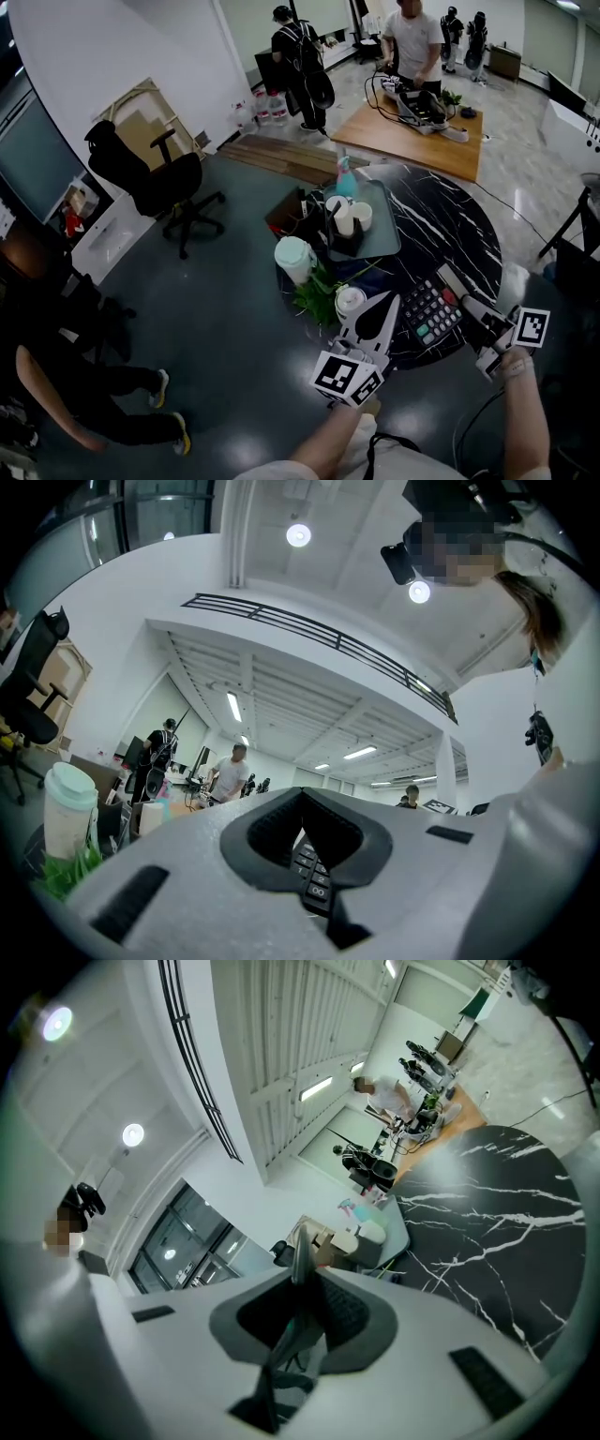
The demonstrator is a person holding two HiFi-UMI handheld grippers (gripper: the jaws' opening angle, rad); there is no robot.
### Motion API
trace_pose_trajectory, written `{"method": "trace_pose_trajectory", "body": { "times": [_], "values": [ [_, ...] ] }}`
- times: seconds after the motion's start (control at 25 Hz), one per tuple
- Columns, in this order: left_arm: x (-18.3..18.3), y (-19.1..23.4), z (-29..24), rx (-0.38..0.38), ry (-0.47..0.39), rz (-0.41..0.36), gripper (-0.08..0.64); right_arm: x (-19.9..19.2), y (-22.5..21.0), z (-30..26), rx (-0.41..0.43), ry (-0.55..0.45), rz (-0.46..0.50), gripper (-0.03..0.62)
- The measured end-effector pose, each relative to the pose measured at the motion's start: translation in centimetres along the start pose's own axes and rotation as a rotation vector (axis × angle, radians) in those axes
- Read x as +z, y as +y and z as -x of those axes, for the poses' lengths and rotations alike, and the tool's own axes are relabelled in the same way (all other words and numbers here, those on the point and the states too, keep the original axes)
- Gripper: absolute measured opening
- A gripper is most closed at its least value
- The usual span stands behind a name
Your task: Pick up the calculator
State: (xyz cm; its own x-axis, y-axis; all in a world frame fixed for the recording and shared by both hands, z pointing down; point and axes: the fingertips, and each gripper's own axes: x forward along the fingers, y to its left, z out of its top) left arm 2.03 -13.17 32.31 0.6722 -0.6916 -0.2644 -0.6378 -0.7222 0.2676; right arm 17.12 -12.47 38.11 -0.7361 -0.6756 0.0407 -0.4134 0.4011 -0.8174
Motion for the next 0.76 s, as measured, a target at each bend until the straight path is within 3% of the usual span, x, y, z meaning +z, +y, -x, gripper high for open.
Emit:
{"method": "trace_pose_trajectory", "body": {
  "times": [0.6,0.76],
  "values": [
    [-0.7,-1.5,-1.9,-0.04,0.023,0.028,0.006,-0.3,-1.0,0.5,0.0,-0.014,-0.006,0.057],
    [-0.8,-1.4,-0.9,-0.021,0.04,0.023,0.006,-0.3,-1.7,0.1,0.018,0.015,-0.017,0.057]
  ]
}}
